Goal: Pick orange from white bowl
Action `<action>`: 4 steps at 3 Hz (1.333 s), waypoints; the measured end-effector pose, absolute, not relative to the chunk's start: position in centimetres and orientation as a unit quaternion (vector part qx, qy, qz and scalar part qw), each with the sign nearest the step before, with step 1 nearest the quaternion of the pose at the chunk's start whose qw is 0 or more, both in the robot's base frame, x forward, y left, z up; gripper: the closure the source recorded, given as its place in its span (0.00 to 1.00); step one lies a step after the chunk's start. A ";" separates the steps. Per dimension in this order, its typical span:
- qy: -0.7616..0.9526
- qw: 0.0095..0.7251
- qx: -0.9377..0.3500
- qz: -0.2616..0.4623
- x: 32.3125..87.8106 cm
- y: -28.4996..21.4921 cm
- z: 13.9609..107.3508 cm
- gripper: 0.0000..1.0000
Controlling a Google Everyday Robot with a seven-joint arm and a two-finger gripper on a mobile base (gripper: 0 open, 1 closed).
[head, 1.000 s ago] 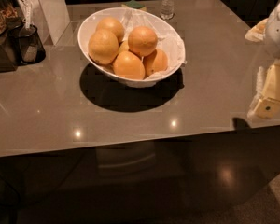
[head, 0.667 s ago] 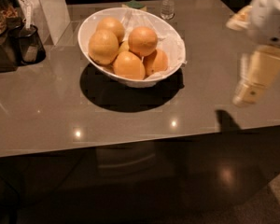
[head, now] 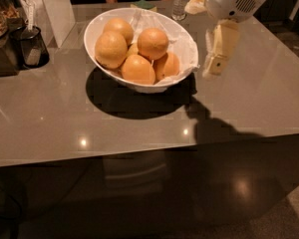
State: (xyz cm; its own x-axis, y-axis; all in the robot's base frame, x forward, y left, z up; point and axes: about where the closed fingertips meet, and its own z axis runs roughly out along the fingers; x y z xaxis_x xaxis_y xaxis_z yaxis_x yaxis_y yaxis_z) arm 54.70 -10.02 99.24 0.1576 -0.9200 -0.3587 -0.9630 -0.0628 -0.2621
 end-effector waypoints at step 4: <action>0.550 0.246 -0.792 0.097 62.8 -3.8 97.5 0.00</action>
Offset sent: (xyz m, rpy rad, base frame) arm 0.0615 0.0211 0.0046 0.0274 -0.0341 0.2169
